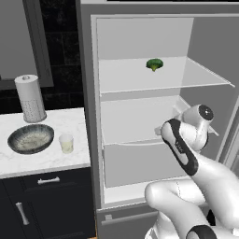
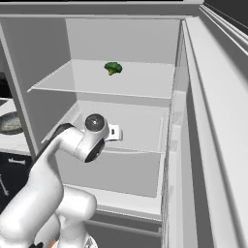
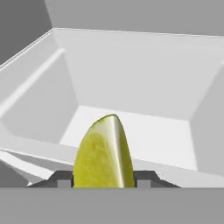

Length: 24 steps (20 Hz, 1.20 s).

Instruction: Grab a lemon wedge from the fridge and one ice cube from the ice bowl, and put them in the glass of lemonade.

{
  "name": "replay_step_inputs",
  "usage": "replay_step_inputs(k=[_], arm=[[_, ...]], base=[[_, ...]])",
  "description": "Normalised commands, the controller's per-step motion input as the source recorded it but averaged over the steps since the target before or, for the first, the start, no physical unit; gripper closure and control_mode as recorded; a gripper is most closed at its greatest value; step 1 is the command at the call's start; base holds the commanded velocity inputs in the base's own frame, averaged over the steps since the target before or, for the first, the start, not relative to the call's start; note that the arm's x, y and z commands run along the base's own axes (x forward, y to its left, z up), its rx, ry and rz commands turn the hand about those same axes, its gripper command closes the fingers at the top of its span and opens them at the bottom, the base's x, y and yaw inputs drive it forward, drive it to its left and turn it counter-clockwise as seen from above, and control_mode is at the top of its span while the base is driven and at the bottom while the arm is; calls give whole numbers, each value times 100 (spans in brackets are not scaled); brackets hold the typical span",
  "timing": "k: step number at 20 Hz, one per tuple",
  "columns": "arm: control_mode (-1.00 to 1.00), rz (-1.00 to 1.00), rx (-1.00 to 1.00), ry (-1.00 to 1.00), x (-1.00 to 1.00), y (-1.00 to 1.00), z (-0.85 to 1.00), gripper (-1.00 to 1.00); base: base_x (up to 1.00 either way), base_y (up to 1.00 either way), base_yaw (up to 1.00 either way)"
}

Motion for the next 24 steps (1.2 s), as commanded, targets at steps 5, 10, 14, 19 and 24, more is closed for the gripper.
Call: replay_step_inputs(k=[5, 10, 14, 19, 24], arm=[[-100, 0, 0, 14, -74, -14, 100, 100], [-100, 0, 0, 9, -100, 0, 97, 100], [-100, -1, 0, 7, -100, 3, 77, 100], [-100, -5, -2, 9, -91, 30, 39, 100], [-100, 0, -1, 1, -45, 9, 0, 100]], base=[[0, 0, 0], [0, 0, 0], [0, 0, 0], [0, 0, 0], [0, 0, 0]])
